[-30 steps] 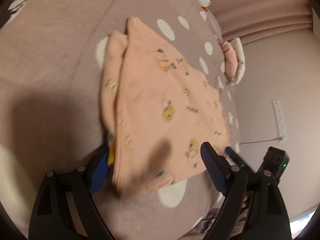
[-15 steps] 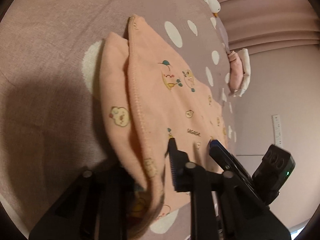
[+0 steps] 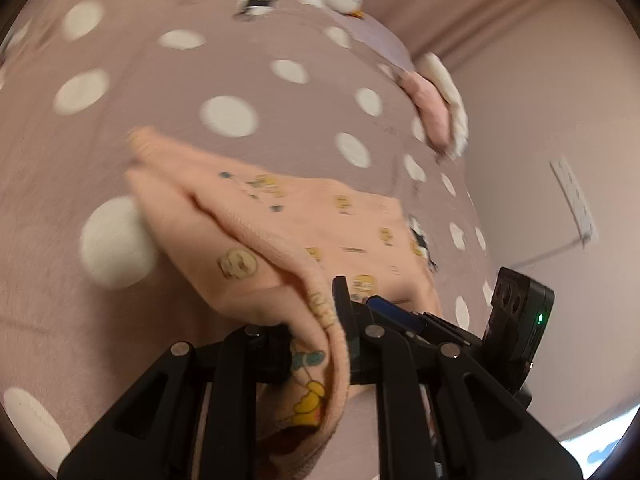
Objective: Fold small clothes
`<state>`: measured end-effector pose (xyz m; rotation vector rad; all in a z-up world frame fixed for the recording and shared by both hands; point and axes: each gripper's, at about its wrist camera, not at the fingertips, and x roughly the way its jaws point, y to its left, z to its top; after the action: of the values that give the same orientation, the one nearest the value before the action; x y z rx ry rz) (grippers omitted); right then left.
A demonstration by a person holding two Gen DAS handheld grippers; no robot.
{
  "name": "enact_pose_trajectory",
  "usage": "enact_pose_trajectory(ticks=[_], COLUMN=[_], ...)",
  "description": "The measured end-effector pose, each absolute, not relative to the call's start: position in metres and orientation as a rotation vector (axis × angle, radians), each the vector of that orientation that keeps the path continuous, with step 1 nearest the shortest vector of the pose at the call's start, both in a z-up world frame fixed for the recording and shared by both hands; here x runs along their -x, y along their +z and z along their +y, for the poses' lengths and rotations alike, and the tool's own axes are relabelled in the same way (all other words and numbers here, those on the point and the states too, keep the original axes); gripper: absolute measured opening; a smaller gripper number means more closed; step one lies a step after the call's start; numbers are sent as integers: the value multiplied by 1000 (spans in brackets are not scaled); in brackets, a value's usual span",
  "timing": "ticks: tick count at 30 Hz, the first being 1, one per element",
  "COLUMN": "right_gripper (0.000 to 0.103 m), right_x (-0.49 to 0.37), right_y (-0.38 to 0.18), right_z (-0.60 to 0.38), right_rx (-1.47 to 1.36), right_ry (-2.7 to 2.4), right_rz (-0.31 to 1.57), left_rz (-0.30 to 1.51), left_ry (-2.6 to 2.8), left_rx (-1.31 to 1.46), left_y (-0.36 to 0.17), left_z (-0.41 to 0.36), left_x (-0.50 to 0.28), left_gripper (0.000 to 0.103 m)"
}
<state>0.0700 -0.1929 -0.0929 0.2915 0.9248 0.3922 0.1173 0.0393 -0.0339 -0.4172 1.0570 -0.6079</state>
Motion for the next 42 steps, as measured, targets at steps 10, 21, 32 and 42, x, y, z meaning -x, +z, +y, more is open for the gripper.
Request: enact_pose_trajectory(ticks=[10,21,32,42], right_gripper=[33,34,39,40], right_x=[-42,-10,-36,-76], right_y=[-88,-87,-90,-114], right_z=[-290,-352,-315,-284], right_rx=[-520,-648,-590,-504], right_ry=[210,41,300,308], right_rz=[824,731,814,939], left_rz=[1113,1263,1174,1224], left_ry=[-750,-901,-741,-652], left_rx=[196,128,242,403], left_y=[-27,-55,-53,-87], left_z=[-81,-169,-68,-8], left_x=[-122,-127,-118,-107], left_gripper=[20,64,64,64])
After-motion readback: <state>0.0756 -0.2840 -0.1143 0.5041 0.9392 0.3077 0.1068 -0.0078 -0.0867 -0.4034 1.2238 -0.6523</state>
